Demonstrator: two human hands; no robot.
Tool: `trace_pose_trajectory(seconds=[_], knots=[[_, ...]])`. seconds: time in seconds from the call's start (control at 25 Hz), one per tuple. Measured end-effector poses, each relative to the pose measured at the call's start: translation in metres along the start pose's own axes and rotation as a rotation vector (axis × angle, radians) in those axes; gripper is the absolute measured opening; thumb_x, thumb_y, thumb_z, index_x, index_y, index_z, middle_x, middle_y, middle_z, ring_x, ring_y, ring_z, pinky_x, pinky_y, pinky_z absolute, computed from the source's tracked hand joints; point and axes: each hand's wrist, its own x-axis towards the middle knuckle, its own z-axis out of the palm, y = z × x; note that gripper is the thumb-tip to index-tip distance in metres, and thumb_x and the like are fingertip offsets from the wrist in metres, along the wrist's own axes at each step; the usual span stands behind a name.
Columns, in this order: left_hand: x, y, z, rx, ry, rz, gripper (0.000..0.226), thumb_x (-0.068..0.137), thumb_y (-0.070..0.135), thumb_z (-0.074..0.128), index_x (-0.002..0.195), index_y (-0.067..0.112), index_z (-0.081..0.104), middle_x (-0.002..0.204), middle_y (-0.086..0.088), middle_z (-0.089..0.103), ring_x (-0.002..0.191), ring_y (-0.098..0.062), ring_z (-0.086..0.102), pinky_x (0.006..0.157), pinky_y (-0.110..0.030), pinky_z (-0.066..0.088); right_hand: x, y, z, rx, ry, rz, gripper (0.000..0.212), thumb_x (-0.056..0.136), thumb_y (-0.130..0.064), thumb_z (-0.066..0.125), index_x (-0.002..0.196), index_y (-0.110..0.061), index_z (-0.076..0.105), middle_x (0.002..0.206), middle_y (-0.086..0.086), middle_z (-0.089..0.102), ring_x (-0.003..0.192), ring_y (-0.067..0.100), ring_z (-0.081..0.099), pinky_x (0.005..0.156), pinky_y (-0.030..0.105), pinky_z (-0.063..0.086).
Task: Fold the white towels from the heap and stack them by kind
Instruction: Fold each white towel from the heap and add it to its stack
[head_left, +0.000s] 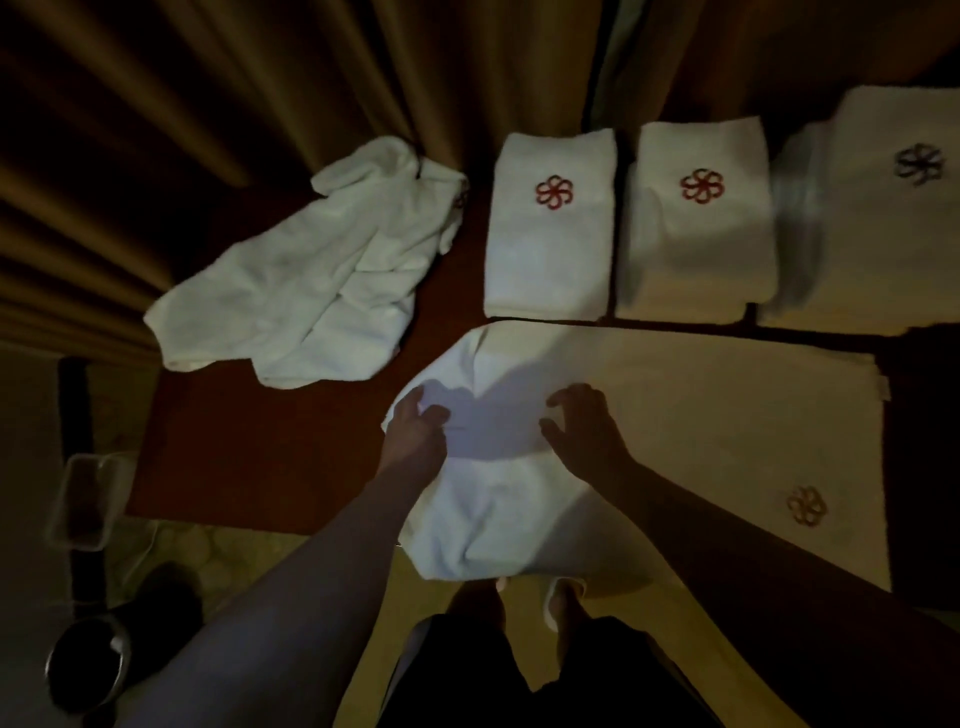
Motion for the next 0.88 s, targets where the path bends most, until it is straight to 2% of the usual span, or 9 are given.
trace_pose_trajectory(seconds=[0.12, 0.2, 0.28, 0.4, 0.52, 0.6, 0.72, 0.8, 0.88], knots=[[0.002, -0.031, -0.011, -0.040, -0.046, 0.060, 0.034, 0.089, 0.017, 0.057, 0.123, 0.012, 0.055, 0.151, -0.011, 0.031, 0.140, -0.031, 0.026, 0.112, -0.039, 0.029, 0.019, -0.043, 0.017, 0.130, -0.098, 0.070, 0.029, 0.091, -0.023, 0.060, 0.115, -0.006, 0.059, 0.115, 0.012, 0.057, 0.108, 0.027, 0.051, 0.092, 0.032, 0.039], [0.006, -0.050, -0.014, -0.096, -0.029, 0.055, 0.030, 0.081, 0.009, 0.065, 0.109, 0.006, 0.053, 0.129, -0.015, 0.045, 0.124, -0.036, 0.042, 0.097, -0.038, 0.038, 0.034, -0.071, 0.028, 0.278, -0.165, 0.211, 0.032, 0.092, -0.025, 0.057, 0.119, -0.008, 0.057, 0.113, 0.008, 0.058, 0.102, 0.021, 0.054, 0.085, 0.027, 0.040], [0.010, -0.059, -0.016, -0.201, -0.020, 0.045, 0.037, 0.078, 0.008, 0.066, 0.111, 0.007, 0.050, 0.115, -0.014, 0.051, 0.110, -0.033, 0.049, 0.085, -0.037, 0.041, 0.048, -0.089, 0.038, 0.409, -0.180, 0.349, 0.037, 0.092, -0.028, 0.058, 0.123, -0.009, 0.054, 0.116, 0.008, 0.058, 0.103, 0.023, 0.056, 0.089, 0.032, 0.044], [0.021, -0.063, -0.025, -0.304, -0.072, 0.031, 0.034, 0.088, 0.023, 0.053, 0.121, 0.015, 0.051, 0.117, -0.009, 0.057, 0.108, -0.028, 0.053, 0.082, -0.036, 0.044, 0.066, -0.103, 0.049, 0.537, -0.162, 0.522, 0.040, 0.093, -0.030, 0.058, 0.123, -0.004, 0.054, 0.115, 0.014, 0.059, 0.100, 0.028, 0.059, 0.092, 0.041, 0.048], [0.037, -0.066, -0.031, -0.231, -0.089, 0.063, 0.026, 0.093, 0.016, 0.049, 0.116, 0.015, 0.060, 0.114, -0.009, 0.063, 0.103, -0.028, 0.059, 0.080, -0.033, 0.046, 0.083, -0.111, 0.053, 0.655, -0.076, 0.655, 0.038, 0.092, -0.025, 0.057, 0.111, 0.009, 0.060, 0.100, 0.026, 0.062, 0.077, 0.025, 0.058, 0.072, 0.032, 0.044], [0.046, -0.066, -0.038, -0.273, -0.077, 0.085, 0.019, 0.097, 0.021, 0.049, 0.108, 0.013, 0.062, 0.103, -0.009, 0.065, 0.096, -0.027, 0.060, 0.071, -0.030, 0.042, 0.093, -0.118, 0.052, 0.750, -0.043, 0.764, 0.032, 0.090, -0.023, 0.058, 0.099, 0.008, 0.061, 0.085, 0.022, 0.060, 0.066, 0.022, 0.051, 0.059, 0.028, 0.038], [0.064, -0.070, -0.045, -0.540, -0.135, -0.084, 0.036, 0.100, 0.036, 0.043, 0.103, 0.006, 0.063, 0.093, -0.013, 0.064, 0.095, -0.033, 0.062, 0.066, -0.035, 0.044, 0.105, -0.126, 0.054, 0.791, 0.006, 0.864, 0.025, 0.091, -0.026, 0.056, 0.091, -0.002, 0.061, 0.074, 0.009, 0.054, 0.059, 0.017, 0.046, 0.052, 0.025, 0.033], [0.077, -0.072, -0.050, -0.789, -0.168, -0.345, 0.045, 0.098, 0.044, 0.044, 0.108, 0.004, 0.063, 0.103, -0.018, 0.066, 0.097, -0.034, 0.063, 0.082, -0.040, 0.052, 0.111, -0.128, 0.053, 0.778, -0.010, 0.818, 0.023, 0.093, -0.028, 0.052, 0.081, -0.009, 0.059, 0.073, 0.005, 0.053, 0.058, 0.014, 0.045, 0.052, 0.025, 0.035], [0.084, -0.075, -0.057, -0.861, -0.157, -0.538, 0.041, 0.098, 0.041, 0.046, 0.108, 0.005, 0.062, 0.101, -0.014, 0.064, 0.093, -0.031, 0.062, 0.080, -0.036, 0.052, 0.114, -0.129, 0.055, 0.742, -0.053, 0.712, 0.023, 0.095, -0.024, 0.048, 0.074, -0.018, 0.054, 0.074, 0.000, 0.052, 0.060, 0.012, 0.046, 0.055, 0.025, 0.038]])
